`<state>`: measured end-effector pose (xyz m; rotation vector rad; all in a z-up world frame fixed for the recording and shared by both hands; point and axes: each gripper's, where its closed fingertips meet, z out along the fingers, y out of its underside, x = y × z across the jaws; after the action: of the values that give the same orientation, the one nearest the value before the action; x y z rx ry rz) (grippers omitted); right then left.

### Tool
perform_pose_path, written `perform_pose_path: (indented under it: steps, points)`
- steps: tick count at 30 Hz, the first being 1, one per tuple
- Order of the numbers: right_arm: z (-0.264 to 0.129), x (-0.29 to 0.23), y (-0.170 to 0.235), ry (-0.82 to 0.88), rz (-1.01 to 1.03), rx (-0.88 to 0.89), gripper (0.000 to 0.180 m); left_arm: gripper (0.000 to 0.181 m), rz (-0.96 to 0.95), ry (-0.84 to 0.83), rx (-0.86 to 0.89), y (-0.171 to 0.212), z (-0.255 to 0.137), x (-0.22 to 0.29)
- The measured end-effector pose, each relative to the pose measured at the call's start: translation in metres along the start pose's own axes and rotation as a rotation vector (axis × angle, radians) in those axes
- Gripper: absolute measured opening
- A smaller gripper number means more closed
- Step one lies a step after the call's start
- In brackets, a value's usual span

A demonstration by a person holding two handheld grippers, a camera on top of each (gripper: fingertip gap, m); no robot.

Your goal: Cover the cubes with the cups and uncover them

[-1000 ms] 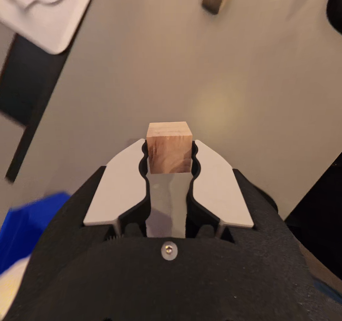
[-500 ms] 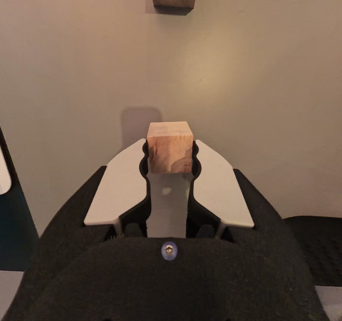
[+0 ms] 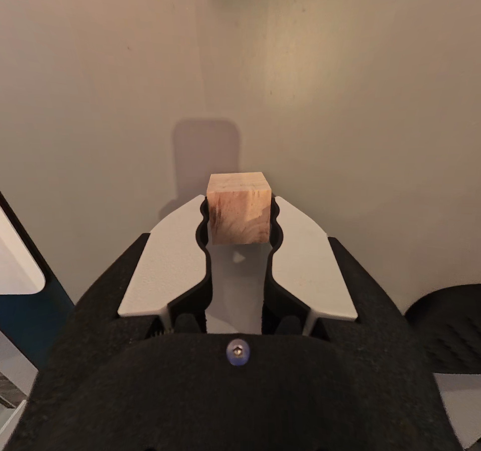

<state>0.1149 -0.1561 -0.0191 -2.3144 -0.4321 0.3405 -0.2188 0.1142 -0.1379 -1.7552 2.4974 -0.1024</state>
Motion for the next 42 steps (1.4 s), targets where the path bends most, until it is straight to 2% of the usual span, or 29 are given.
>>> perform_pose_path:
  steps: [4, 8, 10, 13, 15, 17, 20, 24, 27, 29, 31, 33, 37, 39, 42]
  points:
    - [0.000, 0.001, 0.004, 0.000, 0.009, -0.002, 0.032, 0.045, 0.009, -0.009, 0.007, 0.001, 0.000, -0.001]
    - [0.000, 0.001, 0.004, -0.001, 0.008, 0.002, 0.032, 0.062, -0.022, -0.071, 0.068, -0.001, -0.015, -0.005]
    - [-0.002, 0.001, 0.002, -0.001, 0.002, 0.007, 0.032, 0.063, -0.051, -0.137, 0.158, -0.002, -0.044, -0.007]
    - [-0.006, 0.001, -0.006, 0.000, -0.016, 0.030, 0.032, 0.056, -0.126, -0.282, 0.377, 0.003, -0.119, 0.002]
    - [-0.008, 0.000, -0.012, 0.000, -0.033, 0.048, 0.032, 0.059, -0.203, -0.411, 0.520, 0.025, -0.179, 0.016]
    - [-0.010, 0.000, -0.019, -0.002, -0.052, 0.064, 0.032, 0.067, -0.334, -0.535, 0.599, 0.067, -0.227, 0.032]
    - [-0.009, -0.001, -0.029, -0.014, -0.068, 0.083, 0.032, 0.069, -0.555, -0.655, 0.550, 0.152, -0.255, 0.064]
    - [0.000, -0.003, -0.045, -0.035, -0.078, 0.101, 0.032, 0.071, -0.873, -0.741, 0.296, 0.276, -0.232, 0.112]
    - [0.011, -0.010, -0.058, -0.061, -0.095, 0.099, 0.032, 0.081, -1.147, -0.618, 0.194, 0.331, -0.190, 0.147]
    - [0.018, -0.017, -0.066, -0.079, -0.108, 0.091, 0.032, 0.085, -1.258, -0.603, 0.154, 0.358, -0.169, 0.156]
    - [0.024, -0.025, -0.072, -0.090, -0.126, 0.084, 0.032, 0.078, -1.354, -0.566, 0.131, 0.374, -0.149, 0.162]
    - [0.027, -0.033, -0.075, -0.097, -0.146, 0.074, 0.032, 0.079, -1.452, -0.504, 0.090, 0.386, -0.128, 0.167]
    - [0.026, -0.042, -0.076, -0.090, -0.170, 0.056, 0.032, 0.080, -1.592, -0.289, 0.148, 0.377, -0.094, 0.167]
    - [0.023, -0.042, -0.074, -0.084, -0.167, 0.055, 0.032, 0.078, -1.618, -0.238, 0.144, 0.375, -0.086, 0.165]
    - [0.017, -0.039, -0.070, -0.077, -0.148, 0.069, 0.032, 0.078, -1.612, -0.231, 0.051, 0.380, -0.076, 0.164]
